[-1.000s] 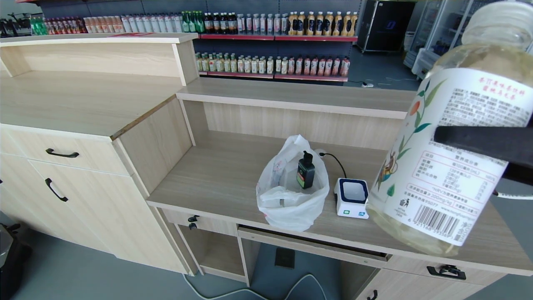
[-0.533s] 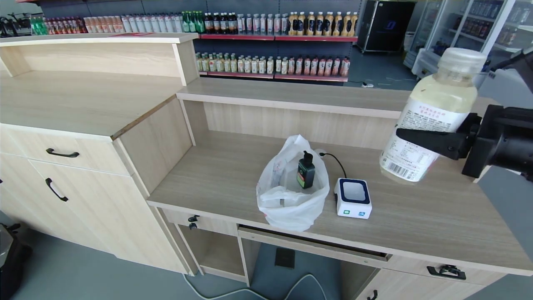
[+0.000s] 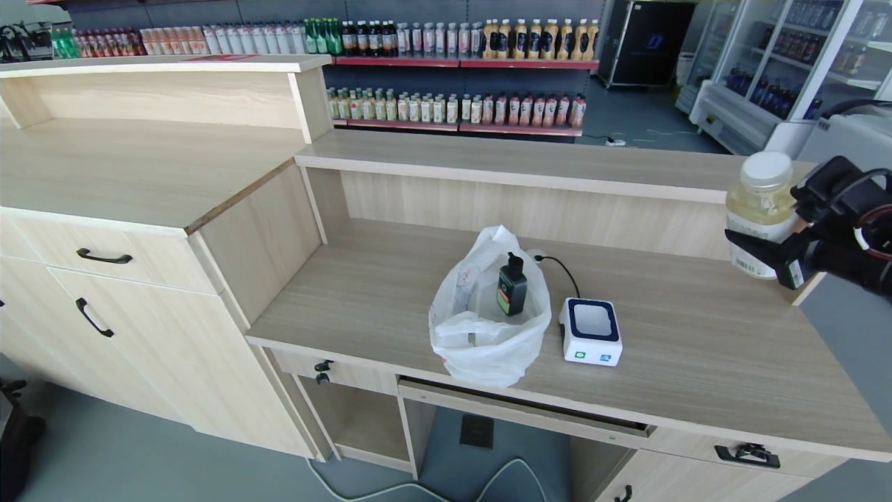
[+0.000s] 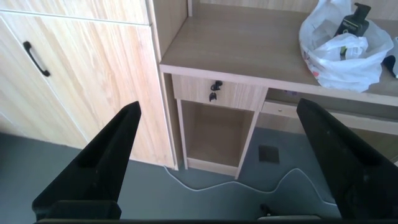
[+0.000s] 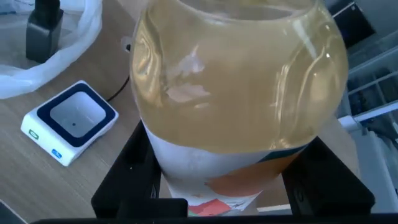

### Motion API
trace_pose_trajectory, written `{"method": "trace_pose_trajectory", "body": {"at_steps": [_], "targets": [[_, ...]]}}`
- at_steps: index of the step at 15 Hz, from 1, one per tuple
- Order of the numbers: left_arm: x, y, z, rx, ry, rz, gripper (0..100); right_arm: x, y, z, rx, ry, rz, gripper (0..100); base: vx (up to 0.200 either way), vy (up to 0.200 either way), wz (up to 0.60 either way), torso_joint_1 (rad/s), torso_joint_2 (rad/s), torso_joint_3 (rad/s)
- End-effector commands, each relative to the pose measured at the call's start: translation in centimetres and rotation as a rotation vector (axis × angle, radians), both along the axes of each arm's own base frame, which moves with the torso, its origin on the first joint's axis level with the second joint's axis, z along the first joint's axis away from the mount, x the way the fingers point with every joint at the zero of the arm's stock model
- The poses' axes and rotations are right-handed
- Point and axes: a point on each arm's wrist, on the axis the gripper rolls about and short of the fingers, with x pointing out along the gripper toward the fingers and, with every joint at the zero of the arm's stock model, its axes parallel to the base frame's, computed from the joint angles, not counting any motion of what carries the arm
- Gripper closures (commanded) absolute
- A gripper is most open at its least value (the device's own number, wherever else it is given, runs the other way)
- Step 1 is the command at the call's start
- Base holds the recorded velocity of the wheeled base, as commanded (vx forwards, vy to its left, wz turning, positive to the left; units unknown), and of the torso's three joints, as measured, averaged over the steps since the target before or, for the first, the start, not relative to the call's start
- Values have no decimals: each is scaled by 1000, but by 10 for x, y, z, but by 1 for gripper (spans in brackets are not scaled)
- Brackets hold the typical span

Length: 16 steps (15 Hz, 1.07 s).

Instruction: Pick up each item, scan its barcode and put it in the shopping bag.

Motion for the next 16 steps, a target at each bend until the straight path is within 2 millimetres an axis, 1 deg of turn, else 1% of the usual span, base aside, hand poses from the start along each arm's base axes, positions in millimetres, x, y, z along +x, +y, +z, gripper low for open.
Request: {"method": "trace_pose_trajectory", "body": {"at_steps": [1,3,5,7,8,9,10,11,14,16], "targets": [[0,0,0,0,1,0,0,12,-5,-14,-22,20,-9,100,0,0,600,-2,2,2],[0,0,0,0,0,0,0,21,-5,-21,-40,-10,0,100,0,0,600,0,5,5],[0,0,0,0,0,0,0,32,-4,-33,-72,1,24,100,0,0,0,0,0,0],[0,0,0,0,0,0,0,40,-8,-56,-88,34,33,100,0,0,0,0,0,0],[0,0,0,0,0,0,0,44,-11,-63,-90,21,46,100,0,0,0,0,0,0],[0,0,0,0,0,1,0,52,-15,-74,-112,0,87,100,0,0,0,0,0,0],[0,0,0,0,0,0,0,54,-16,-78,-142,-21,101,100,0,0,0,0,0,0],[0,0,0,0,0,0,0,58,-17,-88,-184,-42,135,100,0,0,0,0,0,0],[0,0,0,0,0,0,0,64,-16,-105,-197,-57,235,100,0,0,0,0,0,0],[0,0,0,0,0,0,0,67,-18,-114,-232,-59,258,100,0,0,0,0,0,0]]}}
